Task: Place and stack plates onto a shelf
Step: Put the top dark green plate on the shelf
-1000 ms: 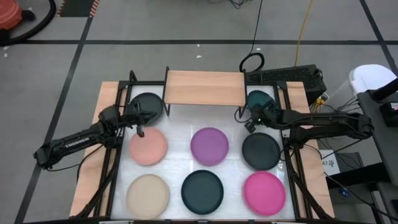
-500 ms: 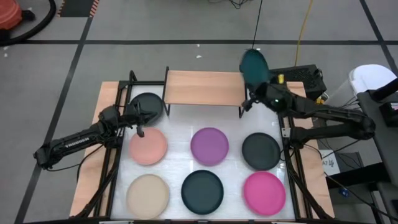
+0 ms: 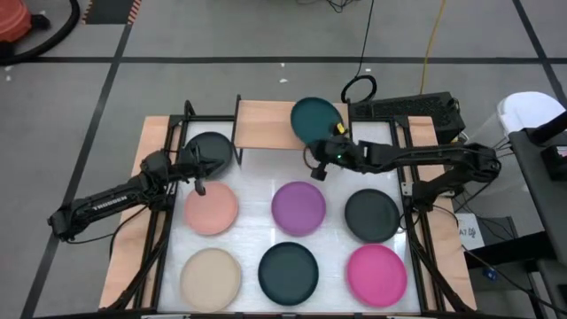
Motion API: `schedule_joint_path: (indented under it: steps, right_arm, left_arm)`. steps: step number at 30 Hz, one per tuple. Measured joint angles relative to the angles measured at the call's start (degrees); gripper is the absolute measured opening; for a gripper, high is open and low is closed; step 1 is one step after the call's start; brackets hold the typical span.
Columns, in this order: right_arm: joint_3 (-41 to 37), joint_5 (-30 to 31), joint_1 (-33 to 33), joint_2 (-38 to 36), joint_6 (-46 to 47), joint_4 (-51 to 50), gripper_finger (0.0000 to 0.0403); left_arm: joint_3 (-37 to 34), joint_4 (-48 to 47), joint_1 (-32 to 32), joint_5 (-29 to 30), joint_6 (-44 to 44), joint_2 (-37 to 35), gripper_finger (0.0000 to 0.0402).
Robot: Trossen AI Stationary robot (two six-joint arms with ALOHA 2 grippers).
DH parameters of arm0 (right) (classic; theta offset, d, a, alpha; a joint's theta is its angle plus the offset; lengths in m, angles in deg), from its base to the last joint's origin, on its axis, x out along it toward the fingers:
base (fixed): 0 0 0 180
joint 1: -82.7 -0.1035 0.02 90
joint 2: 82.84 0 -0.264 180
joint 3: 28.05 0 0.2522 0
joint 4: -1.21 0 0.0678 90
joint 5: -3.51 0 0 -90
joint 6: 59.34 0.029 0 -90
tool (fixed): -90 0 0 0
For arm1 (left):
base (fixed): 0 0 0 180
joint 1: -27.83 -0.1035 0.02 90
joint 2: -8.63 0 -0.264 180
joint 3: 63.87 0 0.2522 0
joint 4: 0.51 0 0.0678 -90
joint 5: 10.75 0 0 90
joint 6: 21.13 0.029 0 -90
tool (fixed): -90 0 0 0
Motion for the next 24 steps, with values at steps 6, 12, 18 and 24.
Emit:
schedule_joint_path:
  steps: [6,12,18,24]
  right_arm:
    - [0.1,0.1,0.0,1.6,1.5,-0.4,0.0000]
    - [-0.2,-0.2,0.0,0.4,2.4,-1.4,0.0013]
    - [-0.2,-0.4,0.0,-0.3,4.6,-1.5,0.0022]
    - [-0.2,-0.4,0.0,-0.3,5.5,-1.3,0.0022]
  left_arm:
    - [0.0,0.0,0.0,0.0,0.0,0.0,0.0004]
    - [0.0,0.0,0.0,0.0,0.0,0.0,0.0004]
    - [0.0,0.0,0.0,0.0,0.0,0.0,0.0004]
    - [0.0,0.0,0.0,0.0,0.0,0.0,0.0004]
